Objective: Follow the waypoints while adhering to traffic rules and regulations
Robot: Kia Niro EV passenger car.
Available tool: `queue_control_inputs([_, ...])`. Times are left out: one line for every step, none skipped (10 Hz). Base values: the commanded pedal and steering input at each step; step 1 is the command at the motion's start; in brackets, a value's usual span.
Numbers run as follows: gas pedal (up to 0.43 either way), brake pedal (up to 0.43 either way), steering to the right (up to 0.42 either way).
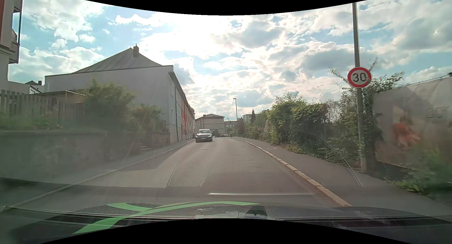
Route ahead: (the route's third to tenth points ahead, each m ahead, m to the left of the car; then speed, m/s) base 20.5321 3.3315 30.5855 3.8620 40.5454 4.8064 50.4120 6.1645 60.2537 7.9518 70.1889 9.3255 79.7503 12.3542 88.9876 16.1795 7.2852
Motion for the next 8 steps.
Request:
queue_control_inputs([0.209, 0.000, -0.013])
queue_control_inputs([0.197, 0.000, -0.013])
queue_control_inputs([0.197, 0.000, -0.013])
queue_control_inputs([0.177, 0.000, -0.013])
queue_control_inputs([0.157, 0.000, -0.013])
queue_control_inputs([0.157, 0.000, -0.014])
queue_control_inputs([0.157, 0.000, -0.015])
queue_control_inputs([0.157, 0.000, -0.018])
